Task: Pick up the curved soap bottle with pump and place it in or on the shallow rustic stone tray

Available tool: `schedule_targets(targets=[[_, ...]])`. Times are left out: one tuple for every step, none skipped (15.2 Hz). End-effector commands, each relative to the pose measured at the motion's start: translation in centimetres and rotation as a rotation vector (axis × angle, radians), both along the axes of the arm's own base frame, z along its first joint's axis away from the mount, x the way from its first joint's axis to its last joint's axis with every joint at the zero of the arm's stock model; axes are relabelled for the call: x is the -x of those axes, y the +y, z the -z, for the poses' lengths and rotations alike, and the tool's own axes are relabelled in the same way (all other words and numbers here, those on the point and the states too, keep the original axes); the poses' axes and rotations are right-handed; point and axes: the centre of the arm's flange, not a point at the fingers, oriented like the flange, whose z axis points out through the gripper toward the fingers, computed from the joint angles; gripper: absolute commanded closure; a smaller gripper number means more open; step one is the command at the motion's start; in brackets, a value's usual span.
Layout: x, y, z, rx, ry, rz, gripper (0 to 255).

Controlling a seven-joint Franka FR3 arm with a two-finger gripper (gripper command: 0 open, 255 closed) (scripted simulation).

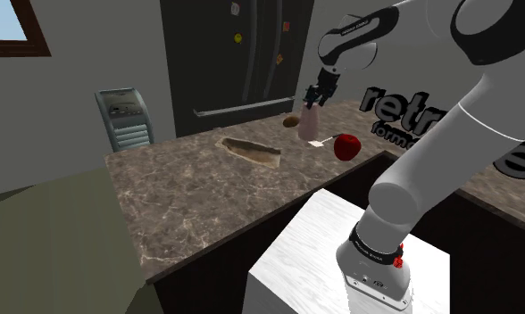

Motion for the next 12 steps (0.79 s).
schedule_targets(targets=[[-0.1, 0.1, -1.1, 0.000, 0.000, 0.000, 255], [-0.1, 0.1, -1.7, 0.000, 0.000, 0.000, 255], [-0.1, 0.1, -2.2, 0.000, 0.000, 0.000, 255], [-0.1, 0.1, -2.7, 0.000, 0.000, 0.000, 255], [-0.1, 0.1, -3.2, 0.000, 0.000, 0.000, 255], [-0.9, 1.1, -3.5, 0.000, 0.000, 0.000, 255], [-1.7, 2.2, -3.7, 0.000, 0.000, 0.000, 255], [-2.4, 3.2, -4.0, 0.000, 0.000, 0.000, 255], [-3.2, 4.2, -4.2, 0.000, 0.000, 0.000, 255], [-4.0, 5.3, -4.5, 0.000, 0.000, 0.000, 255], [-4.8, 6.3, -4.7, 0.000, 0.000, 0.000, 255], [-5.5, 7.3, -5.0, 0.000, 0.000, 0.000, 255]])
